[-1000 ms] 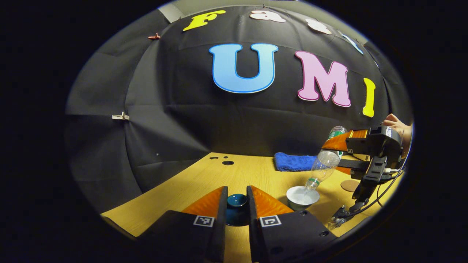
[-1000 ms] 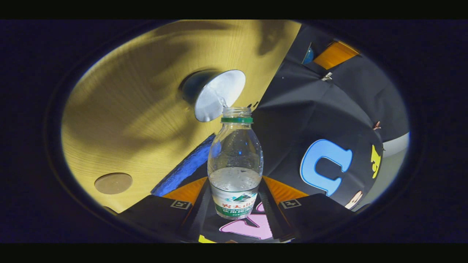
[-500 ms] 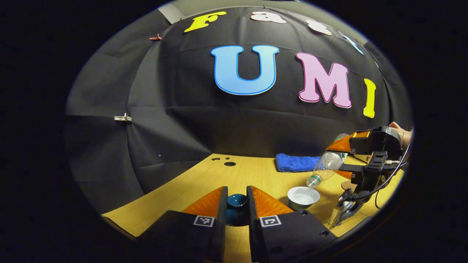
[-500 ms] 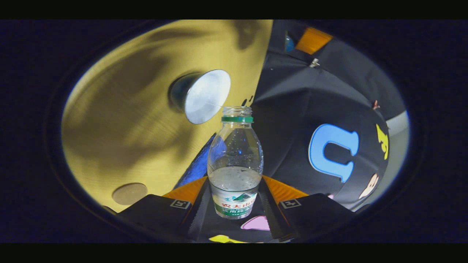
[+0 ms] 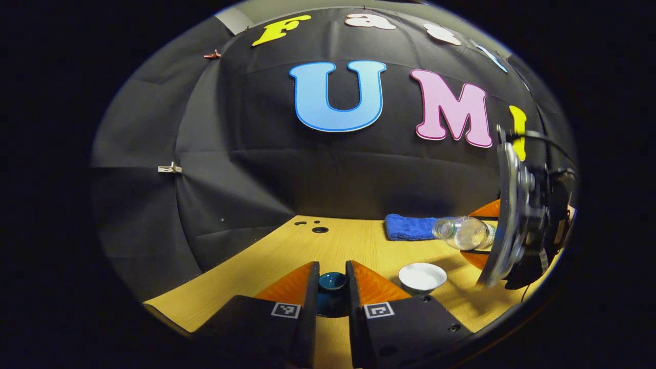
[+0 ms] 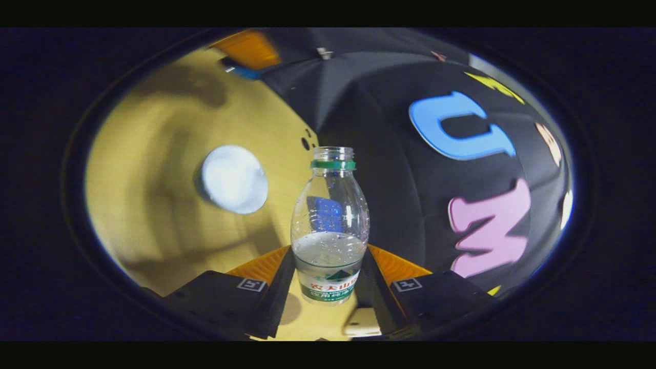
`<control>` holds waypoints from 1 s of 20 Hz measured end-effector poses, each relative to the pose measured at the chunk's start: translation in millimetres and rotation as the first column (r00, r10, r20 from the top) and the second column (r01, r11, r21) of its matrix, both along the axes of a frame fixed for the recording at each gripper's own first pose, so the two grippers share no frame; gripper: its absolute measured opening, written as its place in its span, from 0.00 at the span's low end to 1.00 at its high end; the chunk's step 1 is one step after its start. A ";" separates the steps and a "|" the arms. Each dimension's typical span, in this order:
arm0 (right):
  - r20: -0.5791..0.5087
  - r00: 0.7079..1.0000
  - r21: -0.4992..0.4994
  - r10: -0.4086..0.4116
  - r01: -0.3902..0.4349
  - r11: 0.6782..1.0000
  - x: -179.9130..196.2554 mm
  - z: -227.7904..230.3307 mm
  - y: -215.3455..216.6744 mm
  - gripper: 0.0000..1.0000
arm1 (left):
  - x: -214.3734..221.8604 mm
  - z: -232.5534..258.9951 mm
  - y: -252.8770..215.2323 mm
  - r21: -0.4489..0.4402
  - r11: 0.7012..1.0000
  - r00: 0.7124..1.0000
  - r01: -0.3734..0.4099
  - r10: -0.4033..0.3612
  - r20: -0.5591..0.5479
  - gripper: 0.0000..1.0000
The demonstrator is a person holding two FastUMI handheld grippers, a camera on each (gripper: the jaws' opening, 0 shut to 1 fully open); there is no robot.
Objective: Open the teacup lid with one hand, grasp the water bottle and pour water into the teacup with the other hand; after pouring, place the water bottle on the coaster and then close the teacup lid.
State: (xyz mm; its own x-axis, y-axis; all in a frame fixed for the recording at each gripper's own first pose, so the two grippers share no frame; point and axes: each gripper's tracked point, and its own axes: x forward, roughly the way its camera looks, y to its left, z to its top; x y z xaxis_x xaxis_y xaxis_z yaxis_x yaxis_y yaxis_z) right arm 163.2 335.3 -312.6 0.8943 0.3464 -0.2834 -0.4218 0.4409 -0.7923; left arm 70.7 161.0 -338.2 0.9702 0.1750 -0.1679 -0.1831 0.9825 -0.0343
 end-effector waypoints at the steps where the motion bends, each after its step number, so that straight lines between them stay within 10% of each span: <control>1: -0.035 0.999 0.095 -0.016 0.019 0.995 -1.2 4.9 0.2 0.74 | 1.7 0.8 -2.6 0.000 1.000 1.000 0.001 -0.001 -0.002 0.30; 11: -0.229 0.973 0.723 -0.037 0.196 0.663 7.9 52.1 -49.0 0.72 | 30.8 8.9 -40.4 0.029 0.998 0.999 0.047 -0.047 -0.008 0.30; 20: -0.312 0.943 0.780 -0.117 0.325 0.535 21.8 11.0 -119.5 0.74 | 57.6 5.1 -67.1 0.044 0.996 0.997 0.073 -0.072 -0.018 0.30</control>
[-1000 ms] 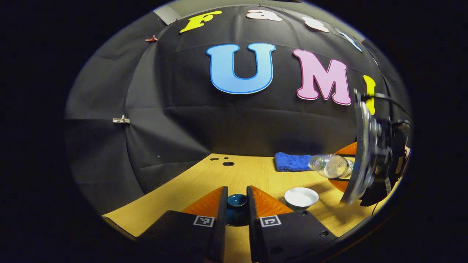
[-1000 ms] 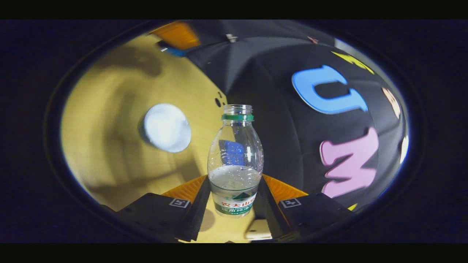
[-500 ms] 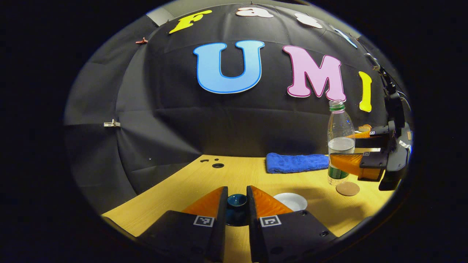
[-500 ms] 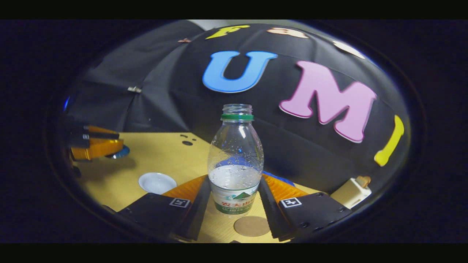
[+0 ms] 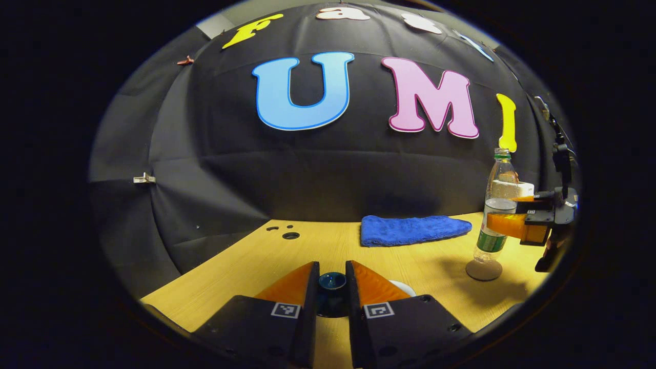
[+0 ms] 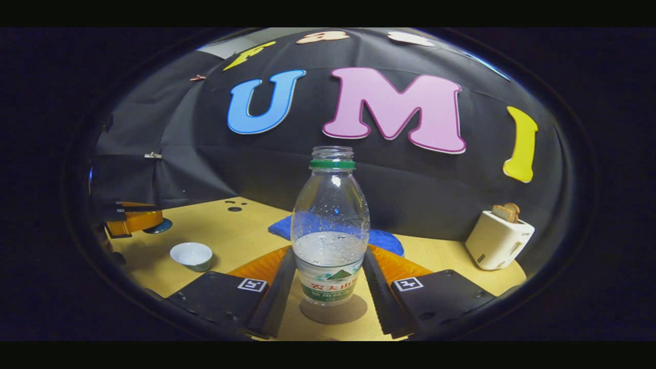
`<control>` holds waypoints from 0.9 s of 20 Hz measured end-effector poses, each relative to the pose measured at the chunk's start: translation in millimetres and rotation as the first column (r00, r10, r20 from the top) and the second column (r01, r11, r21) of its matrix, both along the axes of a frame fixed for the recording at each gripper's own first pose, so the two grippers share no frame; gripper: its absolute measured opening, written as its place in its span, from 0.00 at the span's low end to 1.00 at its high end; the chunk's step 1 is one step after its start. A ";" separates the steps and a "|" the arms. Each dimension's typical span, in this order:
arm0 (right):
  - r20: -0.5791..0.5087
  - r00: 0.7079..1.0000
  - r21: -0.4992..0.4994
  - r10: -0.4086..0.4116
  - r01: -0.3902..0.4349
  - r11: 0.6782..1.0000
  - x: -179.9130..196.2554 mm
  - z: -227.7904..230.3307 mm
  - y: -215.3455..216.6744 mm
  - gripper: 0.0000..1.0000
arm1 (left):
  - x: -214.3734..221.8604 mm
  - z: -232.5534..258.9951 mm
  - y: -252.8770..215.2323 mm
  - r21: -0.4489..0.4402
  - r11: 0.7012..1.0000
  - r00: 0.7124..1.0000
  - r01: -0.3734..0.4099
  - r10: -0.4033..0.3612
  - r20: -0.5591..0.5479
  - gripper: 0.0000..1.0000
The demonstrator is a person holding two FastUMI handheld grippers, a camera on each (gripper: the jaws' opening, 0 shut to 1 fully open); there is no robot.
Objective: Open the teacup lid with one hand, grasp the water bottle and pour water into the teacup with the other hand; after pouring, place the water bottle on the coaster and then close the teacup lid.
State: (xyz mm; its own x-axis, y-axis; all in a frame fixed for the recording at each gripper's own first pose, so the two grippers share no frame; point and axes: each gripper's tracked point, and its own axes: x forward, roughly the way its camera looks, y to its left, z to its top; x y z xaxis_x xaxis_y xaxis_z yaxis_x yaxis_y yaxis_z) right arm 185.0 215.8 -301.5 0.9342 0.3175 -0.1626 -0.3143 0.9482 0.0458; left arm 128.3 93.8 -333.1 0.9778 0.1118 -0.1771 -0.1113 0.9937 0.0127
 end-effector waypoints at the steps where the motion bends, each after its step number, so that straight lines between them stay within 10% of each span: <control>1: -0.007 1.000 0.006 -0.007 0.007 1.000 2.2 -6.6 -1.8 0.74 | 2.5 0.2 -2.9 0.003 1.000 1.000 0.004 -0.004 0.000 0.30; 11: -0.071 0.997 0.068 -0.018 0.023 0.997 1.0 -36.5 -12.1 0.72 | 18.4 -5.4 -20.2 0.004 1.000 1.000 0.025 -0.025 -0.005 0.30; 18: -0.091 0.996 0.076 -0.004 0.011 0.997 -7.2 -41.8 -8.4 0.96 | 21.4 -8.5 -28.1 -0.001 0.999 0.999 0.042 -0.042 -0.012 0.30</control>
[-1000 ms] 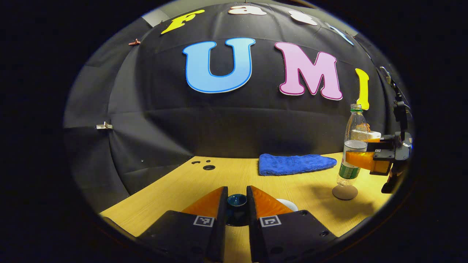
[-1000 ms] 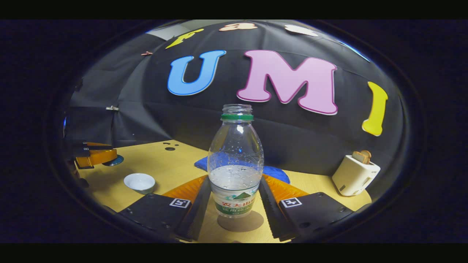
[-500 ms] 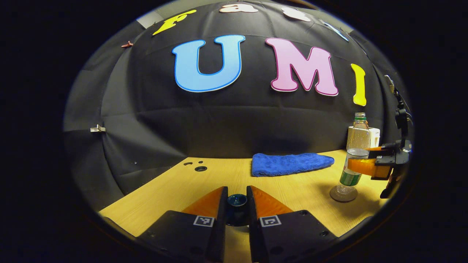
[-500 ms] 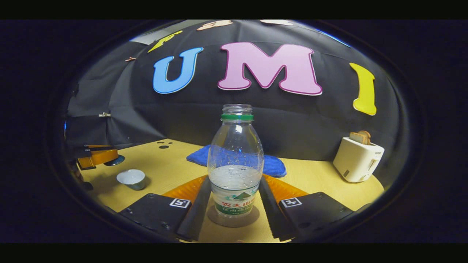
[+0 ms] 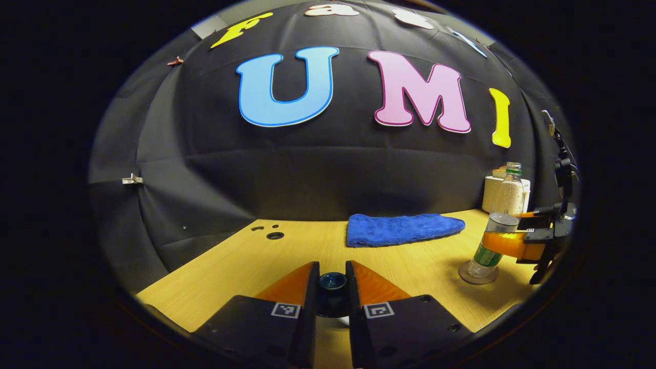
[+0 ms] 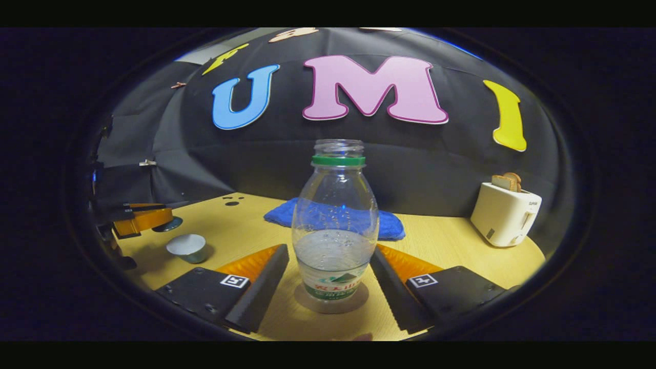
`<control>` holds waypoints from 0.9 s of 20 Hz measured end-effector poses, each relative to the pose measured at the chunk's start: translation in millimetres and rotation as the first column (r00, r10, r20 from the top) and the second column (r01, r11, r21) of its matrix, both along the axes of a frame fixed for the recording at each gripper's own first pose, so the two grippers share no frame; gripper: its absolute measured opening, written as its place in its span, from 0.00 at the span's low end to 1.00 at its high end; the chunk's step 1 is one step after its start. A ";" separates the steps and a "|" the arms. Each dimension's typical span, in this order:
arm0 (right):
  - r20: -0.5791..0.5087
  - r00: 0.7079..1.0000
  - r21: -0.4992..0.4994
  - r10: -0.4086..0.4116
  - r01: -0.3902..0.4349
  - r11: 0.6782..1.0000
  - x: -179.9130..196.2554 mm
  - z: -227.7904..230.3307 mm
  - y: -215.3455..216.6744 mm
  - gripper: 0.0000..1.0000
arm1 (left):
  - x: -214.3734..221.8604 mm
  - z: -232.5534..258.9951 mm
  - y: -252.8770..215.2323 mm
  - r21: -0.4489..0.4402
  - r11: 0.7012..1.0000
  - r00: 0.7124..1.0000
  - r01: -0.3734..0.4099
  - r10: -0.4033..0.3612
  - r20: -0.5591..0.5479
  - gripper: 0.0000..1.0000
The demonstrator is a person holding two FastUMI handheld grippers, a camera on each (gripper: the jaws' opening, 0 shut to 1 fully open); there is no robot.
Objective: Open the teacup lid with one hand, grasp the water bottle and pour water into the teacup with the other hand; after pouring, place the water bottle on the coaster and then close the teacup lid.
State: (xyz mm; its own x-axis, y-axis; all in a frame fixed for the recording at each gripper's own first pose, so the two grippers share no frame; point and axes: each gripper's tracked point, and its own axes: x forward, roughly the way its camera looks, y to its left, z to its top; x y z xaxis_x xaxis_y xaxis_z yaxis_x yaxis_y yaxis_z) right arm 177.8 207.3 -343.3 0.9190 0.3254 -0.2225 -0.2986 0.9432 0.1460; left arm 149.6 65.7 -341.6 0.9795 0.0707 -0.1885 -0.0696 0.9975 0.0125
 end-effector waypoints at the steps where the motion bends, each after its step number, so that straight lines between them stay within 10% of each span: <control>1: -0.003 1.000 0.005 -0.003 0.003 1.000 -1.9 0.0 -0.6 0.97 | 0.4 -0.2 -1.7 -0.002 1.000 1.000 0.004 -0.004 -0.002 0.30; 18: -0.042 0.999 -0.026 -0.015 0.014 1.000 -35.0 -12.6 -24.5 0.99 | 9.9 -28.4 -32.2 -0.026 0.999 0.998 0.031 -0.033 -0.059 0.31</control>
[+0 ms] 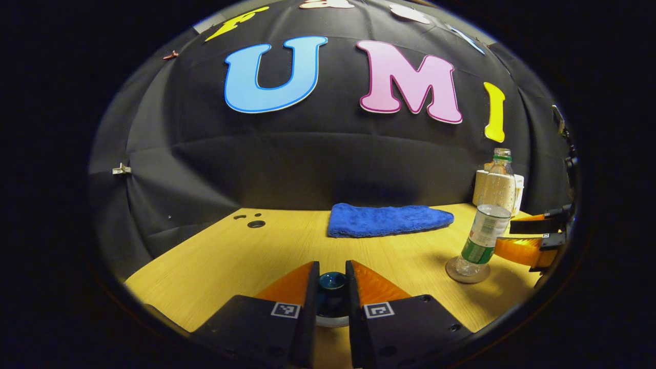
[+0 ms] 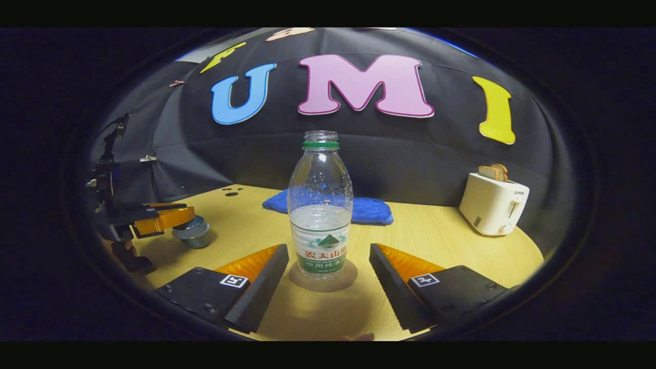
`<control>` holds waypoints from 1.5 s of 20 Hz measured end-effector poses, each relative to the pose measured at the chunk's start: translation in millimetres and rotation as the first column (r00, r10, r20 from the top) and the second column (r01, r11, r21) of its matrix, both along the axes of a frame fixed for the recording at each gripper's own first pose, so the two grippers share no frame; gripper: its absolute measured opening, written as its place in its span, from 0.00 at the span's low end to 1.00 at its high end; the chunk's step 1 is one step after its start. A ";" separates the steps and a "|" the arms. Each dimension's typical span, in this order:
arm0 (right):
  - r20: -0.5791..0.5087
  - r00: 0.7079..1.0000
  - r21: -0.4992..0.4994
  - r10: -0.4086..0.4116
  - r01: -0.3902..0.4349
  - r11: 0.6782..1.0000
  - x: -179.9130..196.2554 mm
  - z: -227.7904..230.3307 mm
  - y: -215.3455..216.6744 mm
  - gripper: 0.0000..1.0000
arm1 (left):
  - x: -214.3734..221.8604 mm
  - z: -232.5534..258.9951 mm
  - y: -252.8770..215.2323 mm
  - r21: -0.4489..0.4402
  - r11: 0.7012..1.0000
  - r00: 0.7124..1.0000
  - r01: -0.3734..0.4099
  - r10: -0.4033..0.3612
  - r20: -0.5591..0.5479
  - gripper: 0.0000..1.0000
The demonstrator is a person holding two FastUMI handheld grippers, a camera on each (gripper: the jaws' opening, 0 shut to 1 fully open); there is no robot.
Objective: Open the teacup lid with one hand, grasp the water bottle and pour water into the teacup with the other hand; after pouring, place the water bottle on the coaster and then close the teacup lid.
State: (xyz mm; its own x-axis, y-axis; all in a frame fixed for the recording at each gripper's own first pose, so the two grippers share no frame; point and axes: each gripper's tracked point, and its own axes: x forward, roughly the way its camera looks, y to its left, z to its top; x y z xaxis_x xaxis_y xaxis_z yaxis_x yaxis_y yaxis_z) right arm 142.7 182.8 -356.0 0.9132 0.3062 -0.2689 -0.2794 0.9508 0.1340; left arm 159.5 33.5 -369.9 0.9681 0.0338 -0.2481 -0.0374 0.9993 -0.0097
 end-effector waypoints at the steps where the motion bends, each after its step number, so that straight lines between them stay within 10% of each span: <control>1: 0.002 1.000 -0.002 0.001 -0.001 1.000 -0.1 0.7 -0.5 0.99 | -0.7 -2.9 -0.2 -0.002 1.000 1.000 -0.003 0.003 -0.006 0.30; 6: 0.002 1.000 -0.003 0.003 -0.003 1.000 1.0 0.1 -0.6 0.98 | 0.1 -11.6 -0.4 -0.015 1.000 1.000 -0.005 0.005 -0.027 0.26; 11: 0.002 1.000 -0.004 0.005 -0.005 1.000 1.3 2.1 0.8 0.99 | 1.5 -15.8 -3.0 -0.001 1.000 0.999 0.008 -0.008 -0.035 0.43; 12: 0.002 1.000 -0.005 0.004 -0.004 1.000 1.6 2.7 -0.1 0.99 | 2.0 -15.8 -3.7 0.002 1.000 0.999 0.005 -0.005 -0.037 0.31; 13: 0.003 1.000 -0.004 0.004 -0.004 1.000 1.2 3.8 -0.1 0.99 | 2.5 -16.0 -2.8 0.005 1.000 0.999 0.002 -0.002 -0.037 0.50; 17: 0.006 1.000 -0.005 0.002 -0.002 1.000 -0.6 16.8 -3.1 0.98 | -3.8 -4.8 -1.2 0.037 0.999 1.000 0.002 -0.001 -0.030 0.54; 30: 0.090 0.996 0.008 0.010 -0.011 1.000 -44.4 175.4 -11.1 0.99 | -40.4 180.2 -2.6 0.001 1.000 0.997 0.009 -0.009 0.079 0.55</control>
State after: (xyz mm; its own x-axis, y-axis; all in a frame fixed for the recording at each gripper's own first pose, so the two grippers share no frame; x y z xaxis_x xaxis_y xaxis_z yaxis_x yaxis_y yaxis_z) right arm 98.3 171.8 -180.6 0.9304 0.3175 -0.1832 -0.3004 0.9468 0.1155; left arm 119.2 30.9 -189.8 0.9851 0.0253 -0.1703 -0.0278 0.9995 -0.0119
